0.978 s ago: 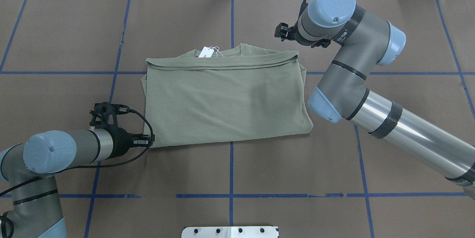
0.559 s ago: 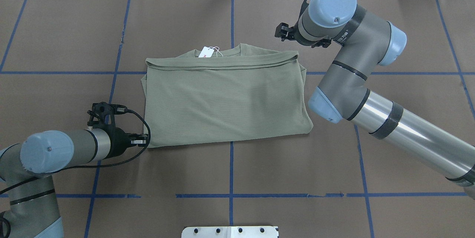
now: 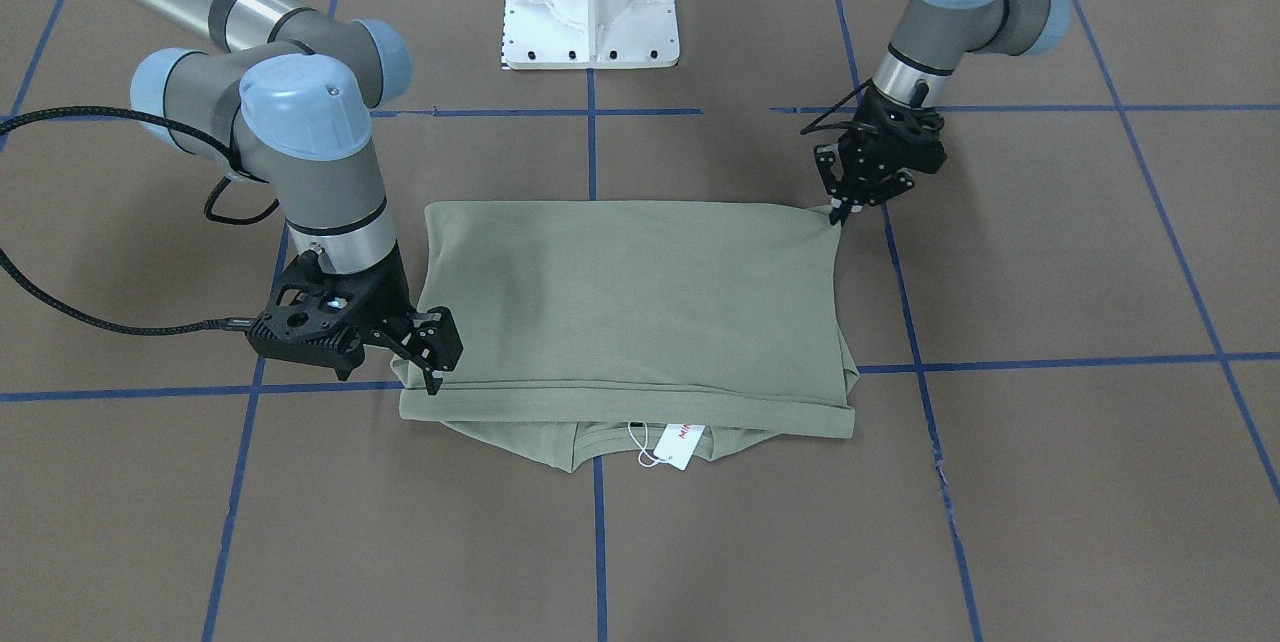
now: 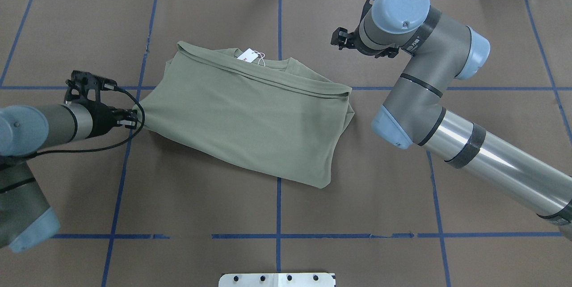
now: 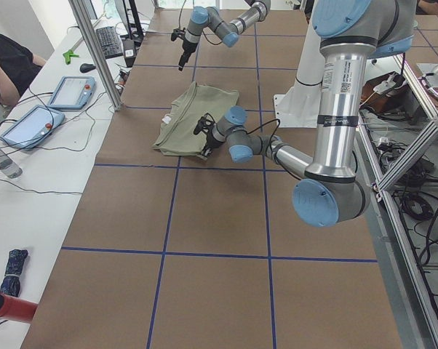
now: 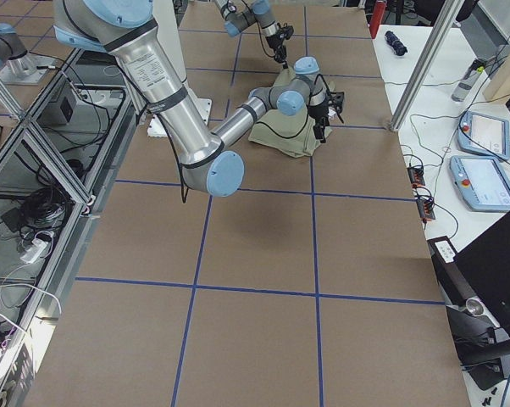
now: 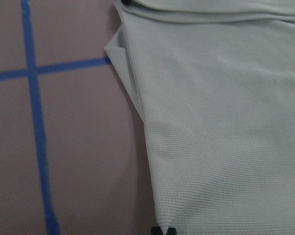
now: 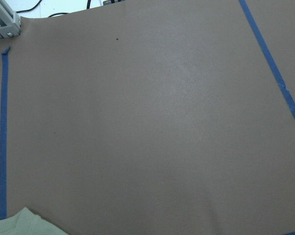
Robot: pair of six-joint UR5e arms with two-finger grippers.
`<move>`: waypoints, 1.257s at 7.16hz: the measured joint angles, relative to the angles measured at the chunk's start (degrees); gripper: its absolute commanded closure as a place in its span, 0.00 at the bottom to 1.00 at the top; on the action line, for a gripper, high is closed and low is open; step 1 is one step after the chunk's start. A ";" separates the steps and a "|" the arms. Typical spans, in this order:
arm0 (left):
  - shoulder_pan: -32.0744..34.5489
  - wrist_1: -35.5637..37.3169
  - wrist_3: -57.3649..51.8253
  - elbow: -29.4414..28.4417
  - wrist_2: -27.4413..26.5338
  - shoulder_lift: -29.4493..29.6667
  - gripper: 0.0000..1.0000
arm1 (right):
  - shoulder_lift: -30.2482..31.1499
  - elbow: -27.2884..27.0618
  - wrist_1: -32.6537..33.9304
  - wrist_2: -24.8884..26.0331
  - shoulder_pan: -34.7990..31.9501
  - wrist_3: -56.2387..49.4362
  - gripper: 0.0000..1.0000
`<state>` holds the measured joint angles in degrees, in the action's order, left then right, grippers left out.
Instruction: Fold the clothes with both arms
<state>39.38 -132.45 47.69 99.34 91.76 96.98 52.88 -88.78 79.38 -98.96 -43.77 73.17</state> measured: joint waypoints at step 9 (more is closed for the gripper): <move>14.76 -5.92 -12.37 -44.13 3.06 35.40 0.00 | -2.03 -0.52 -0.28 0.68 2.78 2.71 0.00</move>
<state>54.14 -138.37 35.32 55.21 94.82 132.38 50.85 -89.29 79.09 -98.27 -40.99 75.88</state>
